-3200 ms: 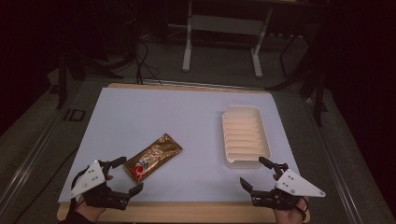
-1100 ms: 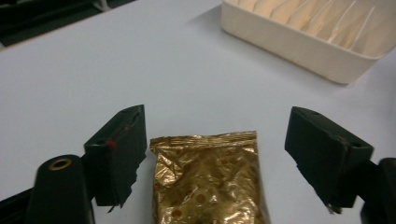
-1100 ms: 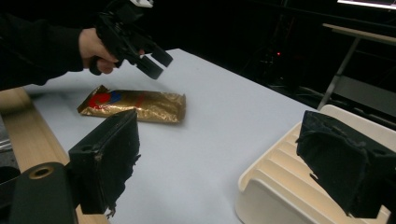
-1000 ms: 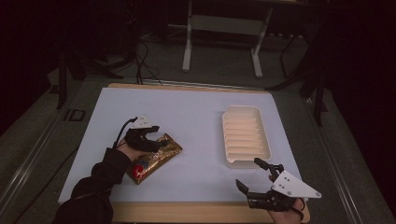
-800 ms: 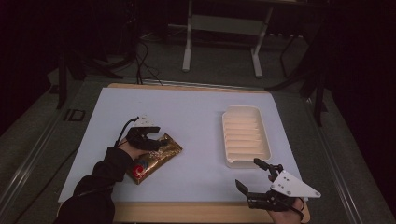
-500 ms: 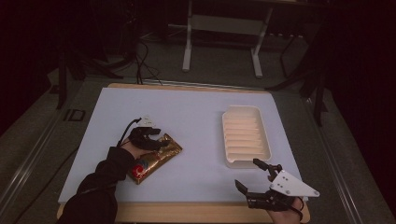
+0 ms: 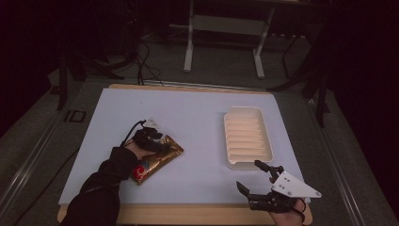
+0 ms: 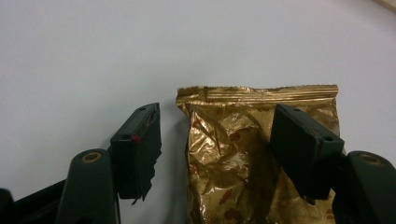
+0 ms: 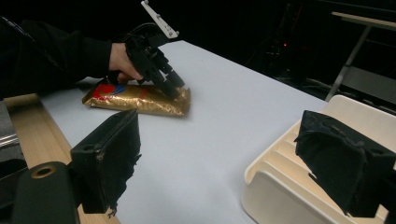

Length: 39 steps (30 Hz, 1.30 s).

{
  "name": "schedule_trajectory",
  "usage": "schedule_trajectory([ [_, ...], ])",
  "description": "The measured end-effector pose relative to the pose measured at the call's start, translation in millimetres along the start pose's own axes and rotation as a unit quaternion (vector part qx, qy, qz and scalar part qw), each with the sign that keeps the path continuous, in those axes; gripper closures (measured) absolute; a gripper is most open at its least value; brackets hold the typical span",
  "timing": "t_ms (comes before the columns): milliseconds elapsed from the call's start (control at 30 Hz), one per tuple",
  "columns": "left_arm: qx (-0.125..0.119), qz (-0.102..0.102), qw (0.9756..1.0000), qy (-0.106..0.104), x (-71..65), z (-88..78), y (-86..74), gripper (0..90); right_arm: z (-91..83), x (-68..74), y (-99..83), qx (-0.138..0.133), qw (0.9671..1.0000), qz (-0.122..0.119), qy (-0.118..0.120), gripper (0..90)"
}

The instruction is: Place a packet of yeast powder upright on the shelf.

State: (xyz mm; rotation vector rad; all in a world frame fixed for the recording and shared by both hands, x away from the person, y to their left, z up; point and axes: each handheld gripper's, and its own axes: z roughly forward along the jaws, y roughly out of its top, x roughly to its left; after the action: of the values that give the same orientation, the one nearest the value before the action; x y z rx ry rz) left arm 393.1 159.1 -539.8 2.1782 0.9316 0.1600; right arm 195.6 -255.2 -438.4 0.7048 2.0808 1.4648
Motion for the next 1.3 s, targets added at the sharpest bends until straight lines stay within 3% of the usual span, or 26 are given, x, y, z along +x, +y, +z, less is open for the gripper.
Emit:
schedule_trajectory([
  [67, 0.007, -0.016, 0.9998, -0.008, 1.9, 1.1, -0.2, 36.5, 0.3, 0.1, -0.1, 0.001, 1.0000, 0.002, 0.001, 13.7],
  [233, 0.014, -0.020, 0.9996, -0.013, -0.4, 1.5, 0.9, 40.8, 0.5, 0.3, 0.1, 0.002, 1.0000, 0.002, 0.001, 13.8],
  [333, 0.028, -0.021, 0.9989, -0.030, -3.0, 1.4, 4.3, 52.7, 0.7, 0.3, 0.4, 0.002, 1.0000, 0.001, 0.002, 13.9],
  [367, 0.032, -0.018, 0.9986, -0.038, -4.5, 1.4, 5.4, 61.8, 1.0, 0.6, 0.3, 0.002, 1.0000, 0.001, 0.003, 13.9],
  [533, 0.038, 0.004, 0.9992, -0.011, -12.5, 0.9, 7.8, 69.9, 0.6, 1.7, 0.7, 0.003, 1.0000, -0.001, 0.003, 14.1],
  [567, 0.038, 0.020, 0.9990, 0.012, -15.3, -0.5, 8.8, 69.9, 0.3, 1.7, 0.8, 0.002, 1.0000, -0.001, 0.003, 14.2],
  [600, 0.041, 0.030, 0.9985, 0.022, -17.8, 0.3, 9.0, 84.6, 0.0, 1.4, 1.0, 0.001, 1.0000, 0.000, 0.003, 14.3],
  [633, 0.043, 0.035, 0.9979, 0.032, -19.4, 1.4, 9.2, 88.5, -0.1, 1.3, 0.9, 0.002, 1.0000, 0.001, 0.003, 14.3],
  [833, 0.040, 0.040, 0.9974, 0.045, -23.1, -1.4, 10.9, 90.0, -0.4, 0.6, 1.1, 0.001, 1.0000, 0.002, 0.002, 14.4],
  [1133, -0.011, 0.016, 0.9979, 0.061, -24.5, -24.4, 17.0, 90.0, -0.8, 0.7, 1.6, 0.000, 1.0000, 0.002, 0.003, 14.9],
  [1233, -0.024, 0.020, 0.9976, 0.062, -26.2, -32.2, 19.5, 90.0, -1.4, 0.0, 1.7, -0.001, 1.0000, 0.003, 0.002, 14.9],
  [1267, -0.027, 0.018, 0.9981, 0.053, -27.0, -35.1, 20.7, 90.0, -1.5, -0.3, 1.8, -0.002, 1.0000, 0.004, 0.001, 14.9],
  [1300, -0.030, 0.022, 0.9974, 0.061, -28.9, -37.5, 21.4, 90.0, -1.4, -0.4, 1.8, -0.002, 1.0000, 0.004, 0.001, 14.9],
])
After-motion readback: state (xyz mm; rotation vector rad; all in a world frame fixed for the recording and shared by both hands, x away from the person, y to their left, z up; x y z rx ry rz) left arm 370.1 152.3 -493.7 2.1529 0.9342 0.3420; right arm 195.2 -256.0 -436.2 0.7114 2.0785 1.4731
